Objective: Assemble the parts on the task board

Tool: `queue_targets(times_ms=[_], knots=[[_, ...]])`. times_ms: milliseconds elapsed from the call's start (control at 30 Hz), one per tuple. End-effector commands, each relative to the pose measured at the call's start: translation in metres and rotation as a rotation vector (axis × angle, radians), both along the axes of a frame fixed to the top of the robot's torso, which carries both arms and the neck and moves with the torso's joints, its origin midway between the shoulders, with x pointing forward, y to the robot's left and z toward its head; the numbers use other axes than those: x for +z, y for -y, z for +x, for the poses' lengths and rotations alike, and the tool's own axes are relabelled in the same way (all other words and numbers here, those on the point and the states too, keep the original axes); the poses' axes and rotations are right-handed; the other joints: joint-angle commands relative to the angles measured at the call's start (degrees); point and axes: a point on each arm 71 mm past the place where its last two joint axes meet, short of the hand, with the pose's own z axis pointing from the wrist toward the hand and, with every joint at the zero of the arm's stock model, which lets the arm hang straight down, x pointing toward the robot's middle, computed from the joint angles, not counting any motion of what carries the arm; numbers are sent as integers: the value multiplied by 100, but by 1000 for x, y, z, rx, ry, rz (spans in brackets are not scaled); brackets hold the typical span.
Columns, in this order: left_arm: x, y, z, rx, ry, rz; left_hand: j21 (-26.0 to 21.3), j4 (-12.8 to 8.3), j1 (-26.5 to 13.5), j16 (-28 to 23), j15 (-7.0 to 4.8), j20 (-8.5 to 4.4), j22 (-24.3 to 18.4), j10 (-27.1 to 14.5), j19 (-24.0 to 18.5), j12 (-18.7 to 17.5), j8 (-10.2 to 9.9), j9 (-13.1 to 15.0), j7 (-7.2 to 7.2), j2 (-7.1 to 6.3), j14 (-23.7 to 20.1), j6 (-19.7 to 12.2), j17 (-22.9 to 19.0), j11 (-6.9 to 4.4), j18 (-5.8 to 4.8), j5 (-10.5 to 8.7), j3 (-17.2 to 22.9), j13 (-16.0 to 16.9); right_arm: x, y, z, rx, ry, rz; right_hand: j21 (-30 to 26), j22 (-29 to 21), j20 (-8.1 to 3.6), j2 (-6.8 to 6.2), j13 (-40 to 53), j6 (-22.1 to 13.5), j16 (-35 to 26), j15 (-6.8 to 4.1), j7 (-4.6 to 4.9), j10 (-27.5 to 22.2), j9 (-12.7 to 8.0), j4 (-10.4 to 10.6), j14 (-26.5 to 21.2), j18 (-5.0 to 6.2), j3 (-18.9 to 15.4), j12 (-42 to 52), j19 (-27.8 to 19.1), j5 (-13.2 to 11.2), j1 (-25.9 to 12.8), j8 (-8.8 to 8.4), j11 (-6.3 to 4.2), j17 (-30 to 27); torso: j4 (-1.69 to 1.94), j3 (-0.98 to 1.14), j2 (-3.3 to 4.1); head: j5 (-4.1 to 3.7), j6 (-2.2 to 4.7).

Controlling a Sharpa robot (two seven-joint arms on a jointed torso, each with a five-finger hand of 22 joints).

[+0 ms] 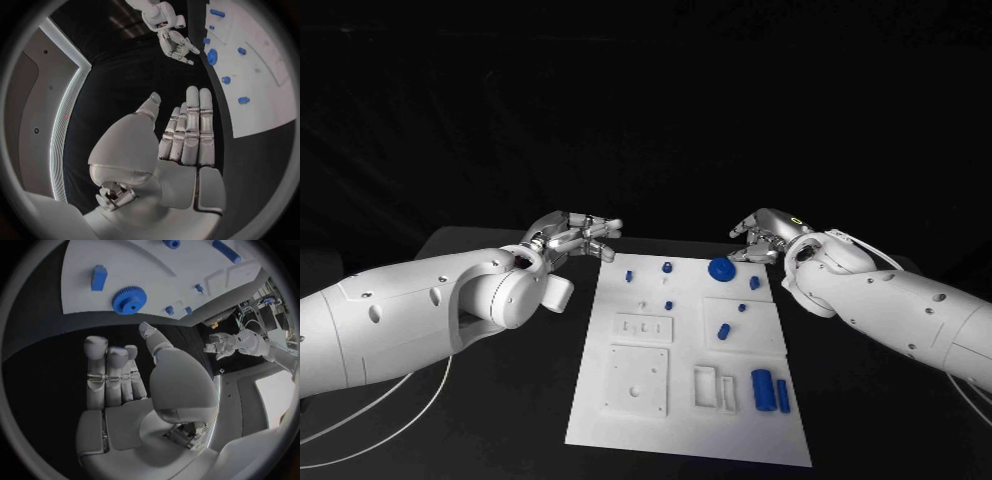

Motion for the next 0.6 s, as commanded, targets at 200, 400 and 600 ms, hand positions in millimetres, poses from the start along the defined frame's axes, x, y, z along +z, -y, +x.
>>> queue_targets(times_ms=[200, 400, 600], knots=[[1, 3, 0, -23, 3, -10, 28, -13, 14, 4, 0, -1, -9, 0, -27, 5, -1, 7, -28, -24, -16, -4, -9, -31, 0, 29, 25, 6, -11, -5, 4, 19, -93, -82, 976, 613, 44, -6, 872, -79, 422, 19, 19, 423, 13, 184, 238, -14, -189, 732, 316, 27, 0, 3, 13, 899, 13, -18, 4, -26, -14], [1, 4, 1, -27, 2, -9, 28, -13, 14, 4, 0, -1, -9, 0, -27, 5, -1, 7, -28, -24, -16, -4, -9, -31, 0, 29, 25, 6, -16, -8, 5, 16, -106, -97, 1245, 640, 58, -44, 1152, -86, 488, 27, 20, 540, 18, 325, 290, -11, -230, 891, 293, 44, 27, 0, 19, 1194, 18, -23, 1, -22, -49], [1, 5, 1, -29, 1, -8, 28, -13, 14, 4, 0, -1, -9, 0, -27, 5, -1, 7, -28, -24, -16, -4, -9, -31, 0, 29, 25, 6, -19, -10, 6, 10, -110, -108, 1321, 643, 60, -48, 1222, -99, 467, 29, 24, 561, 16, 376, 309, -10, -242, 884, 276, 65, 33, -2, 23, 1281, 18, -26, -4, -21, -58]])
